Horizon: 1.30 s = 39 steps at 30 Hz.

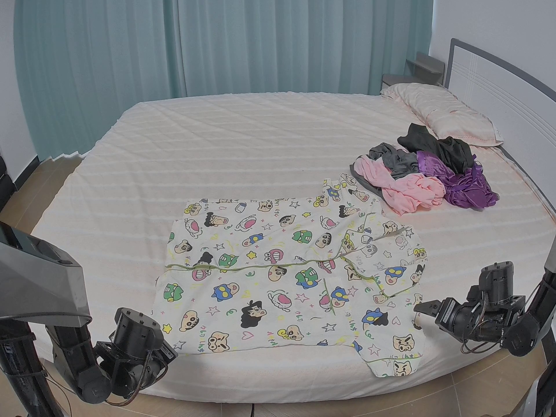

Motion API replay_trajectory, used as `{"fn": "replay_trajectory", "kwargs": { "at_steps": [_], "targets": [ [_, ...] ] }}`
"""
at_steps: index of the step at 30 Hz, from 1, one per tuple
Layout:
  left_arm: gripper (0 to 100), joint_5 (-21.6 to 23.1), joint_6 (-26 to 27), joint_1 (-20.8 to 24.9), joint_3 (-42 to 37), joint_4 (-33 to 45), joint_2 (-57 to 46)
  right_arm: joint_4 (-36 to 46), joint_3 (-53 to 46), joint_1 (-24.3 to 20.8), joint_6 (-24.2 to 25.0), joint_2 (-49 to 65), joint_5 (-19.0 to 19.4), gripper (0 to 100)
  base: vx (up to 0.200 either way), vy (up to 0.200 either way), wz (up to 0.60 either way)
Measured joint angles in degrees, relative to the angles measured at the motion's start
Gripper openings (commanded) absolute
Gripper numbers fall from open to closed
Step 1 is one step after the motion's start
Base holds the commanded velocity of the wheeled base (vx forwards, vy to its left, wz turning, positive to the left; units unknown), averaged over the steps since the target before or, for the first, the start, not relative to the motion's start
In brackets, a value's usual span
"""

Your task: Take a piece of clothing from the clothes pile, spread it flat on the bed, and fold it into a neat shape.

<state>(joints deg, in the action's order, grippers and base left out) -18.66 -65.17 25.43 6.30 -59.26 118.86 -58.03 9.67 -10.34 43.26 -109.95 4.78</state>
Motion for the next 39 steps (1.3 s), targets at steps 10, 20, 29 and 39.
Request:
{"fn": "replay_trajectory", "kwargs": {
  "at_steps": [10,20,29,39],
  "targets": [
    [0,0.0,1.0,-0.5,-2.3,-4.1,-0.2,0.1,10.0,0.0,-4.0,-7.7,0.0,100,0.0,0.0,0.0],
    [0,0.0,1.6,-1.4,-3.1,-5.1,0.1,5.6,20.3,0.9,-6.2,-14.1,-0.1,0,0.0,0.0,0.0],
    [0,0.0,1.7,-1.8,-2.9,-5.3,0.2,4.7,25.7,2.7,-6.4,-14.9,-0.1,0,0.0,0.0,0.0],
    [0,0.2,2.3,-2.7,-3.3,-9.5,1.8,4.3,31.4,3.4,-7.0,-17.1,0.6,100,0.0,0.0,0.0]
  ]
}}
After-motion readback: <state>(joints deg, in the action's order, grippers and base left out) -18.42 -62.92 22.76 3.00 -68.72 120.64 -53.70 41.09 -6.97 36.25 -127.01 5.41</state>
